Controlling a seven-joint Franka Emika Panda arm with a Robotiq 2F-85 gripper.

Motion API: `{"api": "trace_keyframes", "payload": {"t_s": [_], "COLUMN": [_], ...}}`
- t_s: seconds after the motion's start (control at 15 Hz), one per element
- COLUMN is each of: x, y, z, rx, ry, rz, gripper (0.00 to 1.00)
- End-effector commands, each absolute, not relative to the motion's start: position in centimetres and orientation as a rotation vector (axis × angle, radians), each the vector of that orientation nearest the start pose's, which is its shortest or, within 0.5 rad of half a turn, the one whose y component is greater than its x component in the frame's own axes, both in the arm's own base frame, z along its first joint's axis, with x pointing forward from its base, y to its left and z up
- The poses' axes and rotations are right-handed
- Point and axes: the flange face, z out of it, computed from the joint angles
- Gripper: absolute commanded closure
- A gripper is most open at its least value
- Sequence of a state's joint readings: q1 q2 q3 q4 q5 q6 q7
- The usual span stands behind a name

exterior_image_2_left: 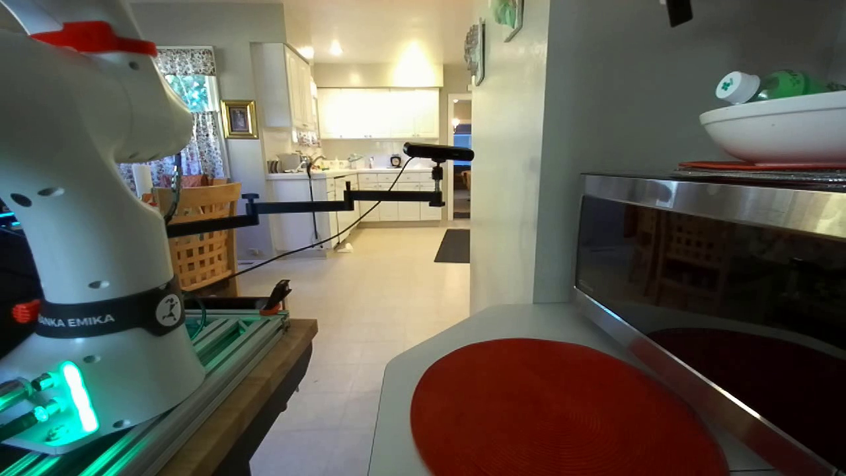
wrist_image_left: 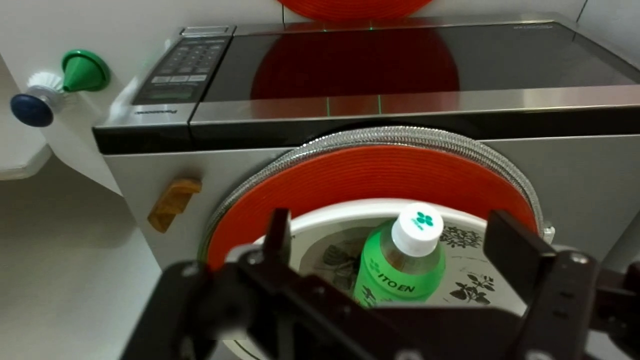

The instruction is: Put the bottle on the countertop

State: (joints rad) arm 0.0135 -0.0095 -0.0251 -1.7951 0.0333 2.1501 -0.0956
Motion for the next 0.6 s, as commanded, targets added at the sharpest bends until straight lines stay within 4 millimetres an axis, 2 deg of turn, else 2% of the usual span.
{"api": "trace_keyframes", "payload": {"t_s": [0.0, 0.53], "x": [60.3, 62.6], "y": [-0.7, -0.4], "z": [58.5, 57.8], "rx": [-3.065, -3.071], "ry": [-0.134, -0.121], "rz": [-0.536, -0.491], "gripper": [0.0, 0.0]}}
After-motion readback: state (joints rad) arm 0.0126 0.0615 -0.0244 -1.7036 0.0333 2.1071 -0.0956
